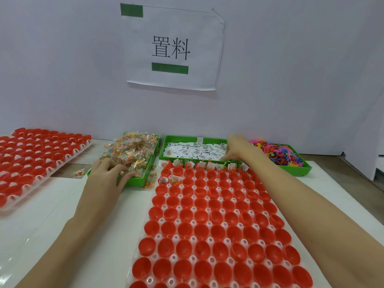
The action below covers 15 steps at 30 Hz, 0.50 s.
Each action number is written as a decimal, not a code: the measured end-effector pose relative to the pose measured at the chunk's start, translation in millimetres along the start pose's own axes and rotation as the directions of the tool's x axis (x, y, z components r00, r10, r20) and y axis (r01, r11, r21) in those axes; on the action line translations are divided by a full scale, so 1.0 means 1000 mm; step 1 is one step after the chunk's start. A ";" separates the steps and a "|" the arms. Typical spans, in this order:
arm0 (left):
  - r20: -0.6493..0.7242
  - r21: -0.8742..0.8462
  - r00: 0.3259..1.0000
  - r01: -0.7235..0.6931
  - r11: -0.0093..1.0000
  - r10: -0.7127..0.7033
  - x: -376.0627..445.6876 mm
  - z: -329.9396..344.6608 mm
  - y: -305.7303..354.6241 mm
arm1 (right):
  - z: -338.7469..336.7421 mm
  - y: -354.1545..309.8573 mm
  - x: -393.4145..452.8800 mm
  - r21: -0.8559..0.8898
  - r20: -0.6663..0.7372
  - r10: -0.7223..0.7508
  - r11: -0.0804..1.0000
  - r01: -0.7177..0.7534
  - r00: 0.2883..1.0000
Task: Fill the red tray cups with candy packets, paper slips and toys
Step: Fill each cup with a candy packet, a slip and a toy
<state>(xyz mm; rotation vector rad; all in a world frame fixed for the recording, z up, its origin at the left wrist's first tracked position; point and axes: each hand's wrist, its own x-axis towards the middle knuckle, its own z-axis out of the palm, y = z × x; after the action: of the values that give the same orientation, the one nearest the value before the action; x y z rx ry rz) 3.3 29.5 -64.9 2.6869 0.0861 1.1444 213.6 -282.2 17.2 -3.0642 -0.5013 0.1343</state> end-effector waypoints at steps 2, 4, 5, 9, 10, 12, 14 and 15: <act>0.015 -0.027 0.998 -0.067 0.997 0.067 0.002 -0.001 -0.003 | -0.001 -0.002 -0.002 0.016 0.006 -0.008 1.000 0.008 1.000; 0.022 -0.060 0.992 -0.125 0.990 0.127 0.003 -0.003 -0.005 | -0.001 -0.004 -0.003 0.019 -0.017 -0.024 1.000 0.025 1.000; 0.021 -0.076 0.989 -0.145 0.986 0.147 0.004 -0.004 -0.006 | -0.001 -0.005 -0.002 0.025 -0.033 -0.029 0.999 0.029 0.999; 0.073 -0.102 0.977 -0.195 0.976 0.203 0.006 -0.010 -0.011 | 0.002 -0.001 -0.004 0.089 -0.098 -0.019 0.996 0.028 0.995; 0.085 -0.111 0.973 -0.204 0.973 0.214 0.005 -0.012 -0.011 | 0.002 0.001 -0.006 0.111 -0.122 -0.031 0.993 0.045 0.992; 0.103 -0.142 0.968 -0.214 0.966 0.230 0.006 -0.015 -0.011 | 0.003 0.007 -0.012 0.146 -0.170 -0.026 0.988 0.051 0.985; 0.101 -0.161 0.964 -0.229 0.960 0.247 0.007 -0.017 -0.008 | 0.006 0.014 -0.017 0.232 -0.200 0.028 0.972 0.020 0.979; 0.096 -0.170 0.963 -0.234 0.957 0.252 0.007 -0.017 -0.006 | 0.008 0.016 -0.021 0.292 -0.214 0.052 0.956 0.013 0.975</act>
<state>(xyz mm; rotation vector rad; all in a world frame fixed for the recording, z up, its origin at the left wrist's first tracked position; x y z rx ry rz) -3.9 39.8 -49.6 2.6673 -0.3495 1.0058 198.7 -304.2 9.9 -2.7501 -0.3970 -0.1197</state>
